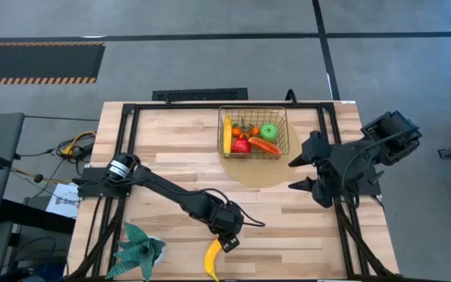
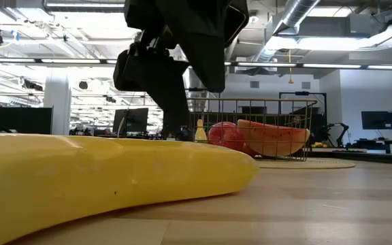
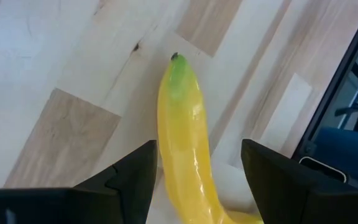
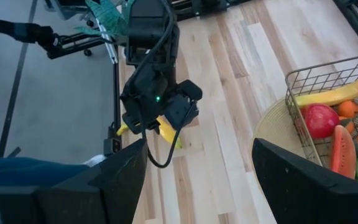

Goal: Build produce basket
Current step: Put the yellow banana into the wire basket

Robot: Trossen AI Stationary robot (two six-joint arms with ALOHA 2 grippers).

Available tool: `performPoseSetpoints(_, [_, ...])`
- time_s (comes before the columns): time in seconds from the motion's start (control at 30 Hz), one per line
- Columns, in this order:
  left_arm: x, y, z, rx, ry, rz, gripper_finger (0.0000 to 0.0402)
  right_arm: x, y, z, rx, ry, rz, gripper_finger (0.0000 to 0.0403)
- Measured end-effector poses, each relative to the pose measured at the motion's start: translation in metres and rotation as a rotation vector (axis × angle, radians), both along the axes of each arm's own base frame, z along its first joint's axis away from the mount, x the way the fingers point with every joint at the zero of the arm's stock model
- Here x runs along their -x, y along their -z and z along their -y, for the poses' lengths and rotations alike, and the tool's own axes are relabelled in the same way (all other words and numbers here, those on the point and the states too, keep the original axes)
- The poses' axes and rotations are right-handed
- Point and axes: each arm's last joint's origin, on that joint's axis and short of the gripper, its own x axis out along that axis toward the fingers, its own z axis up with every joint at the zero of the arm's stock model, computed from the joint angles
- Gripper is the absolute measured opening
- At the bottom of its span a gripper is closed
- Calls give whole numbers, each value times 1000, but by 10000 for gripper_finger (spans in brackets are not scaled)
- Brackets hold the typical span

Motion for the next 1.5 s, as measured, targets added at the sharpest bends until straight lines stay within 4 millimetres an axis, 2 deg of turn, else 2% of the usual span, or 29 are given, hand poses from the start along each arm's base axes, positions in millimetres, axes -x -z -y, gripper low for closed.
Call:
performPoseSetpoints(0.2, [9,1,14,-35,28,-20,220,1,0,-2,0,-9,0,306])
performPoseSetpoints(0.43, [11,22,33,-12,20,-81,220,1,0,-2,1,-8,0,306])
performPoseSetpoints(0.5, [11,34,37,19,22,-132,220,1,0,-2,0,-8,2,306])
performPoseSetpoints(0.67, [8,51,42,50,22,-178,219,1,0,-2,-1,-8,4,306])
performPoseSetpoints(0.87, [6,52,42,45,18,-181,217,1,0,-2,-3,-7,6,306])
performPoseSetpoints(0.97, [3,46,39,1,34,-183,190,1,0,-2,-3,-7,6,306])
performPoseSetpoints(1.1, [0,42,32,-65,58,-173,106,0,-1,-2,-4,-7,7,306])
performPoseSetpoints(1.27, [-6,33,25,-112,87,-143,102,0,0,-2,-9,-3,7,306])
performPoseSetpoints(1.37, [-13,8,18,-165,98,-108,101,0,-1,-2,-9,-2,7,306])
performPoseSetpoints(1.5, [-18,-53,2,-305,114,-60,101,-1,0,0,-8,8,7,306])
